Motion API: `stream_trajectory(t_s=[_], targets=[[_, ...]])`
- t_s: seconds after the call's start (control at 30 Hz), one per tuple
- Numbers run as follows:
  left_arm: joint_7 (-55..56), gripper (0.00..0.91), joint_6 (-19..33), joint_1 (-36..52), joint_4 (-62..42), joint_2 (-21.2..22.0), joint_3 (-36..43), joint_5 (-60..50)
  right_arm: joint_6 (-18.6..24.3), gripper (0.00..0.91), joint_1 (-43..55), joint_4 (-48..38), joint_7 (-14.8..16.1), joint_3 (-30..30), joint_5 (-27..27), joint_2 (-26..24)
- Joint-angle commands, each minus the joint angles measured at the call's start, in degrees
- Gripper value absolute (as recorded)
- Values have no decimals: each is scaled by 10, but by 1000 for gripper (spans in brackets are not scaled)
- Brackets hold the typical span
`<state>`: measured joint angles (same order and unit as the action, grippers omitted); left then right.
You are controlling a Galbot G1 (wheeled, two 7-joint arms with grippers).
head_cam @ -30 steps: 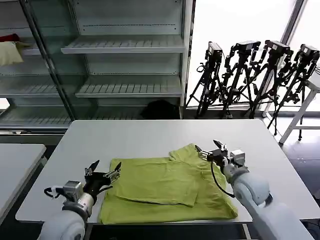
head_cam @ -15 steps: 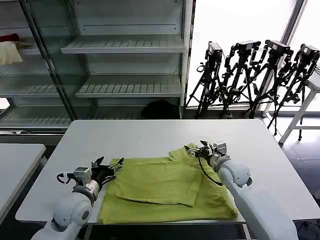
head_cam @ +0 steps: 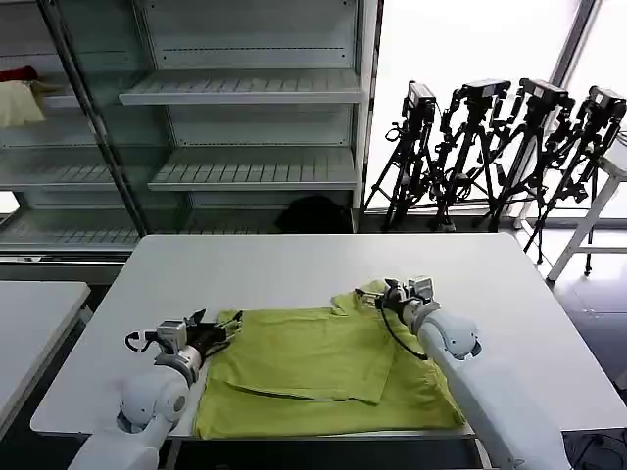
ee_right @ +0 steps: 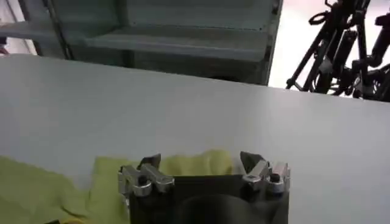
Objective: Fold and organize the clothes.
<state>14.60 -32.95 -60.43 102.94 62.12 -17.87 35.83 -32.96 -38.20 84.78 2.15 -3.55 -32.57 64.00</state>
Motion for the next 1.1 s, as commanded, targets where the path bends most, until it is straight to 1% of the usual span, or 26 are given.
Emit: stream_trajectory(t_s=[0.03, 0.1, 0.13, 0.17, 0.2, 0.3, 0.33, 0.4, 0.43, 0.47, 0.5, 0.57, 0.6, 0.67, 0.77, 0.87, 0.93, 1.03, 1.1], targets=[[-3, 202, -1, 11, -27, 2, 4, -3, -2, 534, 6, -13, 3, 4, 1, 6], [-5, 161, -2, 9, -28, 3, 4, -3, -2, 534, 1, -11, 7, 2, 3, 5], [-6, 121, -1, 8, -28, 3, 4, -4, -2, 534, 0, -9, 8, 2, 4, 4], [-6, 40, -1, 6, -28, 3, 5, -4, -2, 534, -3, -8, 9, 2, 6, 4], [-6, 20, -1, 5, -28, 4, 5, -5, -2, 534, -4, -8, 10, 2, 8, 4], [-8, 10, -1, 4, -30, 6, 5, -6, -2, 514, -6, -4, 10, 1, 10, 2], [-10, 20, -1, 3, -29, 6, 5, -6, -2, 504, -7, -2, 10, 0, 10, 2], [-13, 10, -1, -1, -23, 6, 5, -7, -2, 433, -7, 0, 10, -1, 10, 0], [-17, 20, -1, -4, -21, 6, 5, -8, -2, 423, -8, 1, 9, -1, 9, 0], [-19, 20, -1, -7, -17, 6, 5, -11, -2, 363, -8, 2, 10, -2, 9, -1], [-20, 20, -1, -11, -13, 6, 5, -13, -2, 333, -9, 4, 10, -3, 9, -2], [-24, 10, -1, -17, -5, 4, 5, -17, -2, 232, -12, 7, 10, -4, 9, -3], [-25, 10, -1, -19, -1, 4, 5, -18, -2, 111, -14, 8, 11, -5, 9, -4], [-27, 10, -1, -23, 5, 3, 6, -20, -2, 0, -16, 9, 11, -5, 10, -4], [-29, 0, 0, -22, 8, 2, 7, -23, -1, 0, -22, 13, 13, -7, 11, -4], [-36, 0, 24, -20, 12, -1, 8, -21, 2, 0, -26, 22, 15, -11, 10, -5], [-42, 0, 55, -21, 15, -2, 8, -19, 16, 0, -28, 31, 7, -14, 7, -6], [-40, 0, 61, -22, 20, -4, 7, -18, 24, 0, -31, 50, -2, -16, 0, -12], [-40, 0, 65, -26, 28, -8, 6, -18, 38, 0, -35, 66, -9, -17, -9, -20]])
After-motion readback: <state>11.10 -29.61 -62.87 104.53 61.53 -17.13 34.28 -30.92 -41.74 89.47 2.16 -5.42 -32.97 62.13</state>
